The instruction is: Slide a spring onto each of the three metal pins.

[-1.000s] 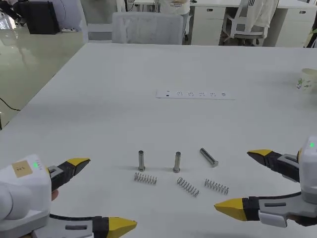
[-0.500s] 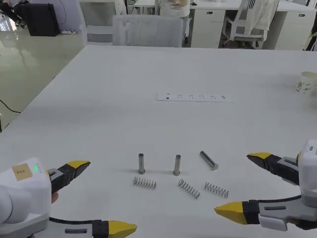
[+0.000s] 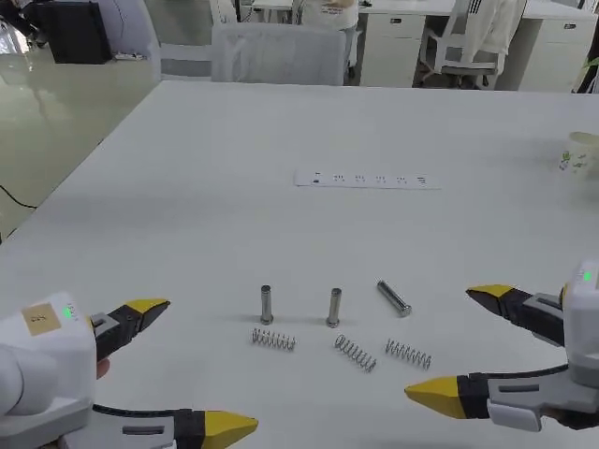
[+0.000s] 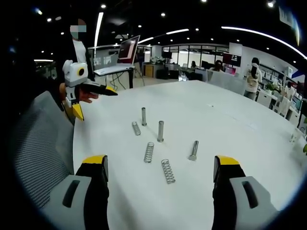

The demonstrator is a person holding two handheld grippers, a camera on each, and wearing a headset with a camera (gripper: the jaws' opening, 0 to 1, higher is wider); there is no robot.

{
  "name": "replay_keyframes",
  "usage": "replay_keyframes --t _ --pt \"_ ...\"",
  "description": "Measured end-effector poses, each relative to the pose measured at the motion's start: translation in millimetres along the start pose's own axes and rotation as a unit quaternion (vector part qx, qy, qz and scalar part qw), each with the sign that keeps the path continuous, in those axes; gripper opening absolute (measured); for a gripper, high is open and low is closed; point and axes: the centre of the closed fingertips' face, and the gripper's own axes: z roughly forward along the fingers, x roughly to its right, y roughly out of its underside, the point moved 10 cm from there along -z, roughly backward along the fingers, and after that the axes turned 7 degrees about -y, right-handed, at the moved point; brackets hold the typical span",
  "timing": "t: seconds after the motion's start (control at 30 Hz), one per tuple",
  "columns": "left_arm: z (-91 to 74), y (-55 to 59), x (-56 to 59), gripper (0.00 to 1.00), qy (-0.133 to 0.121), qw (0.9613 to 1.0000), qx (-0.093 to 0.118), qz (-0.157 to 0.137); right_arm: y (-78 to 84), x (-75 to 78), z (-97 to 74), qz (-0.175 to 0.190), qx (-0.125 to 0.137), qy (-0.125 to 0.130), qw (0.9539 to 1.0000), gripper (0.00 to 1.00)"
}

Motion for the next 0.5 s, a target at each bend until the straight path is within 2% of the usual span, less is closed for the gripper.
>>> replay_keyframes --t 0.5 --pt "1.9 -0.6 1.3 0.98 0.0 1.0 0.002 0.0 1.2 2.0 0.6 0.002 -0.001 0.0 1.0 0.9"
